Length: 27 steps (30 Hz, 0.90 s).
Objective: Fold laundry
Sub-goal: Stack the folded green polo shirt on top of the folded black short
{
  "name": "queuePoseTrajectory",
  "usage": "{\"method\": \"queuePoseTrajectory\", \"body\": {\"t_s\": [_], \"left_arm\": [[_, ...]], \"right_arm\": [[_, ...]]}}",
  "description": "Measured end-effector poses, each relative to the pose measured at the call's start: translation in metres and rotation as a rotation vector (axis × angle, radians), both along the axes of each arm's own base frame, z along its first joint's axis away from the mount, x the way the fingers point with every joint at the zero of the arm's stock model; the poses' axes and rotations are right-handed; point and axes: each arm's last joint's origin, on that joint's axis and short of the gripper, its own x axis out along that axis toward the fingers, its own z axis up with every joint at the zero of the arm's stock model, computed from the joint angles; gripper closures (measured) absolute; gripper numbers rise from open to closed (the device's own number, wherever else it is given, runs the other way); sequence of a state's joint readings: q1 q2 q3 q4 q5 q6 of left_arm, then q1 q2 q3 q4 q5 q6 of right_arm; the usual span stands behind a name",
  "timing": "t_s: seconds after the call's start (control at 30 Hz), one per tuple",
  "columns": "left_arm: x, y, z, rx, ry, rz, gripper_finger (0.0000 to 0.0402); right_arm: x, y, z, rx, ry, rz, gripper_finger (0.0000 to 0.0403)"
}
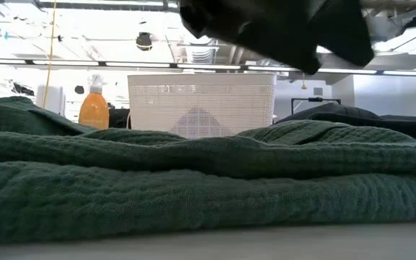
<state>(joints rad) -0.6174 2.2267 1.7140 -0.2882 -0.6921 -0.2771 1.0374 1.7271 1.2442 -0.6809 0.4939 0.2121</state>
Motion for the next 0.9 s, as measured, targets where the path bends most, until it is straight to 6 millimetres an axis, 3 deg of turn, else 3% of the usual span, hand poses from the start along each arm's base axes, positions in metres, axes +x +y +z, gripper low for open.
{"method": "queuePoseTrajectory", "body": {"t_s": [0.37,0.6,0.9], "left_arm": [[-0.007,-0.001,-0.006,-0.05,0.071,0.012,0.0191],[-0.009,-0.016,-0.051,0.002,0.12,0.003,0.0191],[-0.012,-0.012,-0.058,0.031,0.099,0.107,0.0191]], "right_arm": [[0.004,-0.003,0.0,0.017,-0.005,-0.044,0.0256],[0.012,-0.008,0.0,0.014,-0.006,-0.065,0.0256],[0.015,-0.009,0.001,0.02,-0.008,-0.074,0.0256]]}}
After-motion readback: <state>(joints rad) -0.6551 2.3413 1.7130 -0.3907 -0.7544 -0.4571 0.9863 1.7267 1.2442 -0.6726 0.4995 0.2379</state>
